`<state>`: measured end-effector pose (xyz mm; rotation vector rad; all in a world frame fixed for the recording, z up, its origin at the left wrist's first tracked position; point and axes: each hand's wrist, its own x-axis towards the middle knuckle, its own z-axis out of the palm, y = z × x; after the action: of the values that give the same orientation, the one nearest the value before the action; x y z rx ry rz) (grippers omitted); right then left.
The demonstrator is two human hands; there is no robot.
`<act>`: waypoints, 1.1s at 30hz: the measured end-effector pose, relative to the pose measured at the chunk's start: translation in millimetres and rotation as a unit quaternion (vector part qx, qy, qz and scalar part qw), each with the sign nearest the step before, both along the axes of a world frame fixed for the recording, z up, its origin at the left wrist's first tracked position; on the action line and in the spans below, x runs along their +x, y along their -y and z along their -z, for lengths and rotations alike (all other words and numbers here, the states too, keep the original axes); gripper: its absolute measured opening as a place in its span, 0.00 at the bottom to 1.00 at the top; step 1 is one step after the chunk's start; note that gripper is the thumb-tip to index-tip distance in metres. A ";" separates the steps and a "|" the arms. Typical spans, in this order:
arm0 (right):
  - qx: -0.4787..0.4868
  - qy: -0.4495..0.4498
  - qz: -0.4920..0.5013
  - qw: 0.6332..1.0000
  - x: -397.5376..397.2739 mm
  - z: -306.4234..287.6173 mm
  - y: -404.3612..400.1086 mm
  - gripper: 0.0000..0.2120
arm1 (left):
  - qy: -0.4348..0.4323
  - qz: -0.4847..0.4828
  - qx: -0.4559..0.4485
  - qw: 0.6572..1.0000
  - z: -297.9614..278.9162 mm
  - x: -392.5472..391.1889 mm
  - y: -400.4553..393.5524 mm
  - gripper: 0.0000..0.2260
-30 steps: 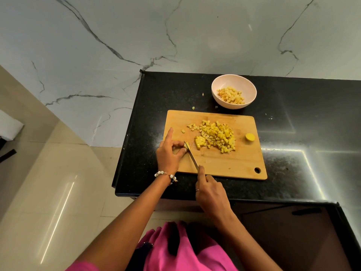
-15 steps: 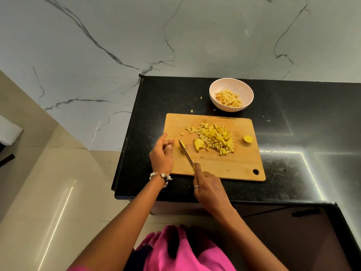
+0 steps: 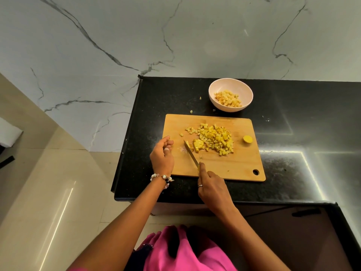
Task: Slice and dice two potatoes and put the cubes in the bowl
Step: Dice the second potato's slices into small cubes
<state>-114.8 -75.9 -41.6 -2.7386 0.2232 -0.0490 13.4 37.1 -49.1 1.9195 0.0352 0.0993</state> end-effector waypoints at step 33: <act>-0.198 0.122 0.052 0.971 -2.3 -41.5 102.9 0.24 | 0.182 0.244 0.482 0.822 -13.3 9.1 50.6 0.31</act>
<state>-117.1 -178.8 -0.2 -3.0732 0.3160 -0.5089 22.5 -13.5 -35.8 2.8105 -0.9268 0.1520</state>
